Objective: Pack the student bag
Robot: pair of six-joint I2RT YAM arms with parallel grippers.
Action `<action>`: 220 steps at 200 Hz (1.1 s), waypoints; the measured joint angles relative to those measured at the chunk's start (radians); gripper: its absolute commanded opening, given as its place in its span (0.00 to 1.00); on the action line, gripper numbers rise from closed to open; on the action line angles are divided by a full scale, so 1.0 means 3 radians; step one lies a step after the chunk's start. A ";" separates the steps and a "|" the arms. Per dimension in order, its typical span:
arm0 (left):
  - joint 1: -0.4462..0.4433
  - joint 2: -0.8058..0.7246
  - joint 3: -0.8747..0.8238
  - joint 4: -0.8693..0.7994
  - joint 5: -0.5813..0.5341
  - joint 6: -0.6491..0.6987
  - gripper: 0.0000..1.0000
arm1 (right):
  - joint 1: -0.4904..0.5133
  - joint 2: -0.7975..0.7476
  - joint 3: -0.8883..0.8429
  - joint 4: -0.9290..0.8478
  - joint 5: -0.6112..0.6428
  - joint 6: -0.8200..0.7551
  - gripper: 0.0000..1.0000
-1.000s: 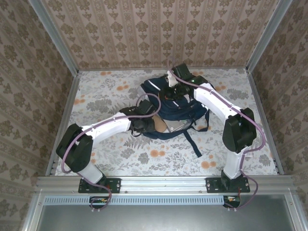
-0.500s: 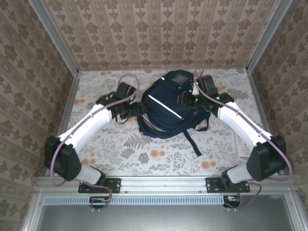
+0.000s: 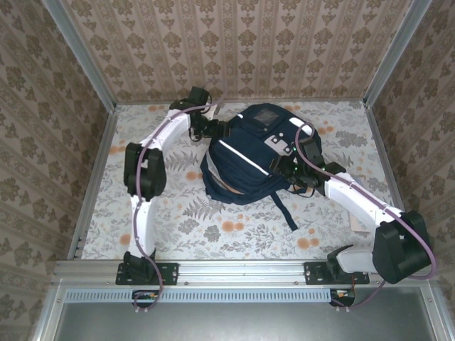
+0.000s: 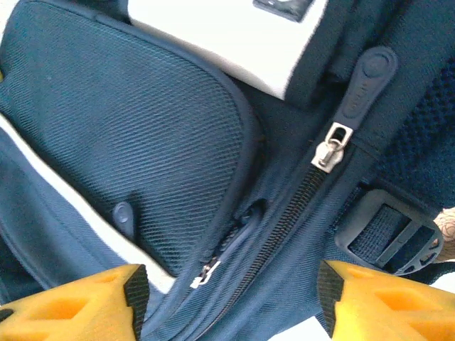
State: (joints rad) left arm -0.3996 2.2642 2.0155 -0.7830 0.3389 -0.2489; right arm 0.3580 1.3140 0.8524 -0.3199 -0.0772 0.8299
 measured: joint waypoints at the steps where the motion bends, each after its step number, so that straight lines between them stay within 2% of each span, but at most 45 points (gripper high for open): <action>1: 0.0003 0.0009 0.0004 -0.0001 0.0005 0.0006 0.67 | 0.0000 0.0001 -0.0005 0.0009 0.0000 0.0004 0.69; 20: 0.0013 0.0144 0.0028 -0.0005 0.0189 0.0064 0.37 | 0.0000 0.0103 -0.0078 0.0172 0.0011 0.0144 0.69; 29: 0.0009 0.0149 0.0028 0.0020 0.0286 0.0099 0.14 | 0.0000 0.0179 -0.0088 0.0235 0.0014 0.0200 0.70; 39: 0.0006 0.0132 0.0015 0.0048 0.0350 0.0089 0.00 | 0.0000 0.0286 -0.0088 0.0322 0.0011 0.0231 0.69; 59: 0.0014 -0.0009 -0.0254 0.0272 0.0436 0.0086 0.00 | -0.0001 0.0504 -0.0066 0.0450 0.0005 0.0277 0.68; 84: 0.0029 -0.0385 -0.0951 0.0739 0.0441 -0.0006 0.00 | -0.0039 0.0781 0.0146 0.0423 -0.0018 0.0256 0.66; 136: 0.0038 -0.1522 -0.2614 0.1306 0.0264 -0.0490 0.00 | -0.0226 0.1565 0.1122 0.0156 -0.0153 -0.0092 0.64; 157: -0.0093 -0.1974 -0.3127 0.1375 0.0121 -0.0769 0.00 | -0.0240 0.1893 0.1546 0.0125 -0.0277 -0.0230 0.64; 171: -0.0301 -0.2215 -0.3374 0.1394 -0.0019 -0.0961 0.00 | -0.0242 0.2084 0.1804 0.0093 -0.0361 -0.0305 0.64; 178: -0.0427 -0.2289 -0.3443 0.1391 -0.0088 -0.1055 0.04 | -0.0244 0.2176 0.1930 0.0080 -0.0398 -0.0336 0.64; 212: -0.1190 -0.2383 -0.3502 0.1312 -0.0298 -0.1403 0.46 | -0.0278 0.2472 0.2413 0.0014 -0.0535 -0.0486 0.66; 220: -0.1335 -0.2383 -0.3480 0.1292 -0.0324 -0.1459 0.52 | -0.0277 0.2471 0.2444 -0.0017 -0.0565 -0.0512 0.66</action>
State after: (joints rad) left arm -0.8001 1.5494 0.9714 -0.3954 0.2417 -0.6865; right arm 0.2749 2.0552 1.5856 -0.3248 -0.2466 0.6762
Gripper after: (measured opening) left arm 0.429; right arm 0.656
